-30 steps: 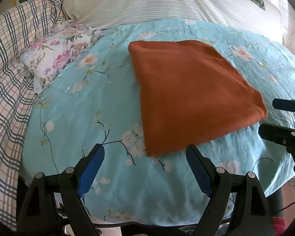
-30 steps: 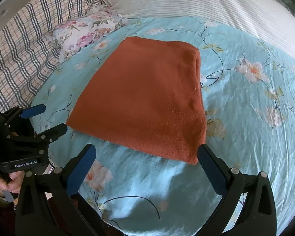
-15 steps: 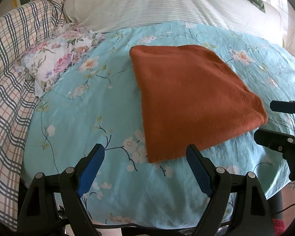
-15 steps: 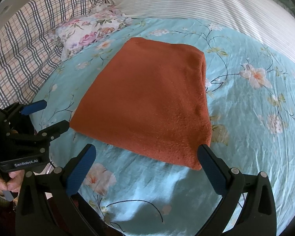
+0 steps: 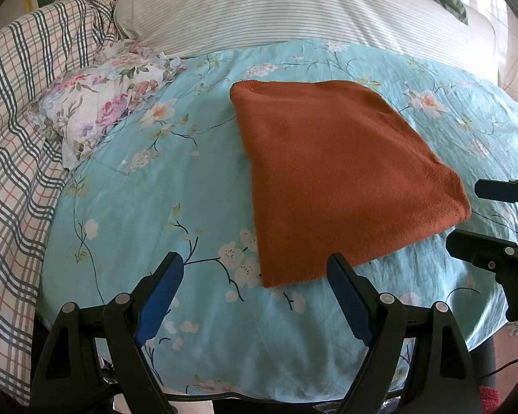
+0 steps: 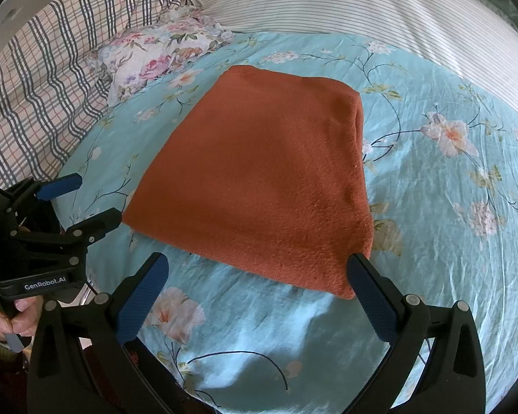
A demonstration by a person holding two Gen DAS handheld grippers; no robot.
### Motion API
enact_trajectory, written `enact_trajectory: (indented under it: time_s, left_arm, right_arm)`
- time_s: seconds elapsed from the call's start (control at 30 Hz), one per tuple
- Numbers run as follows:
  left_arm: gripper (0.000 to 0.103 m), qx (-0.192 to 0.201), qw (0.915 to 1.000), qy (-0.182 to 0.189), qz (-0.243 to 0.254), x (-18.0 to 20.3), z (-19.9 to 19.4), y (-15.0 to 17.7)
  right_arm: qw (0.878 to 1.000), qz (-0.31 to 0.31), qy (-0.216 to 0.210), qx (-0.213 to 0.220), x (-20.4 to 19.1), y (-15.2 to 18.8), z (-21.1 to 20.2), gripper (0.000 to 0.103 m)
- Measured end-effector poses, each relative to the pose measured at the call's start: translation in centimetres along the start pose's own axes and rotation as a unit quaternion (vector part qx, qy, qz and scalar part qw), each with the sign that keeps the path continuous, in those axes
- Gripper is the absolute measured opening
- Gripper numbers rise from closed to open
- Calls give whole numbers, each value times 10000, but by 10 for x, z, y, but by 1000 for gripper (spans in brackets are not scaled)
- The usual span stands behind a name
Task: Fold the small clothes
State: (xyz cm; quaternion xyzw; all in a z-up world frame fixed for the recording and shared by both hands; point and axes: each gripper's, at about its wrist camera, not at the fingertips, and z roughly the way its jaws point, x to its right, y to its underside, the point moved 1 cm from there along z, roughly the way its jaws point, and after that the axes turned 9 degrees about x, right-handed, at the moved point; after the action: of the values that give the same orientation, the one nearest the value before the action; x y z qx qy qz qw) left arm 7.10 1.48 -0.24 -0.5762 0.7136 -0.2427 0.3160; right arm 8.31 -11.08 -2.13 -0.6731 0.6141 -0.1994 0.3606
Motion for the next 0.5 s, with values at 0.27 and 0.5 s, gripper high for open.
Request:
enact_trajectory:
  time_s: [0.27,0.5]
  left_arm:
    - [85,-1,10000,-88,-22,1,0,-2]
    - [85,9,10000,-93,-24,-1,1,-3]
  right_arm:
    - [10000,-16,16,24,1,-2,0,103]
    - [10000,-33,13,63,2,-7,-1,103]
